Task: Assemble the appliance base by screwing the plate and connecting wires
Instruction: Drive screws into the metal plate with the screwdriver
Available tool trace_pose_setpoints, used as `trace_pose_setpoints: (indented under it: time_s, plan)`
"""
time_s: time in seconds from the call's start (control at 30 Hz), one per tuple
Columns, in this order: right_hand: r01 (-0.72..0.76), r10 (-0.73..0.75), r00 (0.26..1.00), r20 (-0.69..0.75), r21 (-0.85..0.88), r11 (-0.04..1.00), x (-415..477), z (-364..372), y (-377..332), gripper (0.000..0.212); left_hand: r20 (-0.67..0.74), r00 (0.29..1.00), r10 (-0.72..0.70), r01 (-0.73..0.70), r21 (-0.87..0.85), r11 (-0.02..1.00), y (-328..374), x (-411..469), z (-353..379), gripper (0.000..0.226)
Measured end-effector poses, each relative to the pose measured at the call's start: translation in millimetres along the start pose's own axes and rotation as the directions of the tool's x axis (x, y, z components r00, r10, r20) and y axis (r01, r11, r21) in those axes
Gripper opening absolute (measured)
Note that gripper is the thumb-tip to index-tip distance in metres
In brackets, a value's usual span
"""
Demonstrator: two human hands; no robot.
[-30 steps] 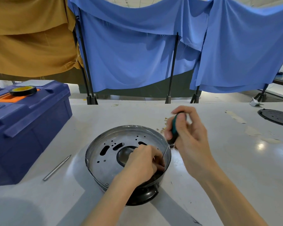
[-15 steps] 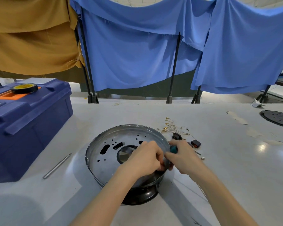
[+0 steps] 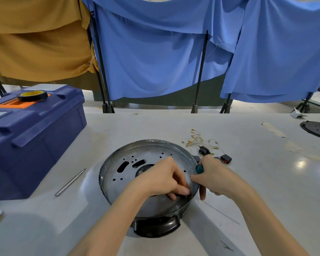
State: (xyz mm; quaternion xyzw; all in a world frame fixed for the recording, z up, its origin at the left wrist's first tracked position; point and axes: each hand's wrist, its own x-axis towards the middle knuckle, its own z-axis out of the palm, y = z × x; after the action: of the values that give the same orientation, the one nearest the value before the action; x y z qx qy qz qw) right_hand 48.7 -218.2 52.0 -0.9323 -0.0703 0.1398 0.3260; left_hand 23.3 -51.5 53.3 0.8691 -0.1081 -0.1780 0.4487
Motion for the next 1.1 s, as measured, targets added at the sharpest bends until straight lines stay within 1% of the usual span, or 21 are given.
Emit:
trace_pose_setpoints:
  time_s: [0.07,0.13,0.2,0.33,0.6,0.7,0.8,0.87,0.93,0.97,1.03,1.1]
  plan:
    - [0.006,-0.006,0.998,-0.062,0.010,1.000,1.6,2.3,0.8,0.026,-0.014,0.999,-0.034,0.034,0.024,0.999,3.8,2.7,2.7,0.006]
    - [0.013,-0.013,0.989,-0.150,0.001,1.000,3.2,5.8,2.3,0.030,-0.013,0.997,-0.071,0.072,0.052,0.996,7.4,6.2,4.1,0.020]
    - [0.020,-0.025,0.979,-0.204,-0.024,1.000,4.3,7.3,2.8,0.032,-0.004,0.995,-0.098,0.098,0.057,0.994,9.2,8.6,3.9,0.024]
    - [0.024,-0.023,0.981,-0.190,0.002,1.000,4.2,9.0,3.6,0.029,0.015,0.997,-0.080,0.079,0.086,0.993,10.7,8.9,4.7,0.022]
    - [0.033,-0.028,0.983,-0.181,0.022,0.999,2.7,9.6,3.2,0.022,-0.018,0.999,-0.045,0.047,0.144,0.988,9.6,10.5,7.3,0.030]
    - [0.029,-0.023,0.981,-0.193,0.030,0.999,3.0,10.4,2.5,0.022,-0.006,0.999,-0.043,0.043,0.163,0.986,9.2,12.2,8.8,0.024]
    - [0.026,-0.019,0.982,-0.190,0.037,0.999,3.8,10.2,1.8,0.021,-0.046,0.998,-0.043,0.051,0.190,0.981,7.5,14.9,10.6,0.008]
    - [0.024,-0.015,0.980,-0.199,0.044,0.999,3.7,10.3,1.6,0.021,-0.081,0.996,-0.042,0.058,0.201,0.978,5.5,16.0,13.1,0.006]
    - [0.021,-0.011,0.979,-0.205,0.047,0.999,3.0,10.9,1.4,0.019,-0.106,0.994,-0.022,0.046,0.229,0.972,3.8,15.8,16.0,0.009]
    - [0.020,-0.009,0.979,-0.204,0.050,0.999,2.5,11.5,1.3,0.018,-0.106,0.994,-0.011,0.037,0.244,0.969,3.6,15.4,17.1,0.014]
    - [0.016,-0.005,0.978,-0.207,0.052,0.999,1.6,12.6,0.6,0.019,-0.082,0.997,-0.002,0.024,0.266,0.964,5.4,14.2,17.6,0.025]
    - [0.011,-0.001,0.979,-0.205,0.049,0.999,1.2,12.8,-0.5,0.021,-0.070,0.998,-0.009,0.029,0.288,0.957,7.2,15.0,16.8,0.027]
